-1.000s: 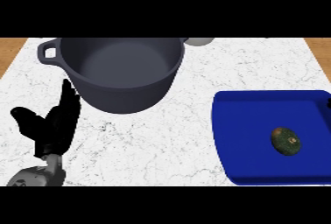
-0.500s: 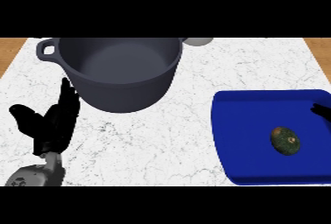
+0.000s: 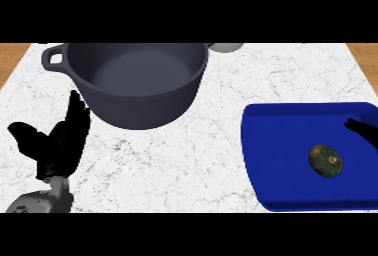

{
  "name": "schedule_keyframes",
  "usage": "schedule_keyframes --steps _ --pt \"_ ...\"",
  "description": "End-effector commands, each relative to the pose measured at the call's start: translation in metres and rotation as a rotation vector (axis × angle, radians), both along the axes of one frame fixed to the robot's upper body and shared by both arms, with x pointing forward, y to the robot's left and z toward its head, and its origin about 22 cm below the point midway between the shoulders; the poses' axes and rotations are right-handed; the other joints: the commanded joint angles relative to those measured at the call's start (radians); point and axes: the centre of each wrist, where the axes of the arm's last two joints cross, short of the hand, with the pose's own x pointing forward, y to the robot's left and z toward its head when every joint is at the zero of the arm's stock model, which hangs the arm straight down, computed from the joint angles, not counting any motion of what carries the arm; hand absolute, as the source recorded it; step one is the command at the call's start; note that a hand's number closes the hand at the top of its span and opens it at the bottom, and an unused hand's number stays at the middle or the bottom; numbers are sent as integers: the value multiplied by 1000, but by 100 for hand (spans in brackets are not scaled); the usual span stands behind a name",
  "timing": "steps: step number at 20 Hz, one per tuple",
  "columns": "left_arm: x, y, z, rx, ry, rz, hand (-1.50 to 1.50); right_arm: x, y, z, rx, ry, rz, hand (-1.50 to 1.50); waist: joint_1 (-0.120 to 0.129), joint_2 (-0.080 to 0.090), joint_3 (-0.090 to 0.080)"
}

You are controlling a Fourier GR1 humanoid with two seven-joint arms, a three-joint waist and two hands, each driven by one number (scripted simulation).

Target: Pick the squash from the tray and place it in the pot

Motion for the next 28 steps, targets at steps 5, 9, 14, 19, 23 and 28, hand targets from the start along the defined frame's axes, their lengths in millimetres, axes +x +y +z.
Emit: schedule_keyframes --steps 5,9,14,19,23,28 --pt "-5 -31 5 -19 -43 -66 0 5 18 -30 -86 28 -91 -150 -1 1 1" --pt "7 -23 -4 -20 -21 -63 0 20 22 -26 -95 47 -86 -150 -3 2 0" --pt "10 -28 4 -22 -19 -90 0 38 29 -53 -140 73 -55 -150 0 3 1" --pt "4 -23 2 -17 -13 -83 0 43 6 -71 -243 120 -82 -150 2 3 1" --pt "8 -15 -12 -23 -26 -66 0 47 26 -91 -272 143 -77 -150 -1 3 1" --pt "5 -27 4 -25 -31 -63 0 38 38 -99 -262 164 -80 -150 -5 1 1"
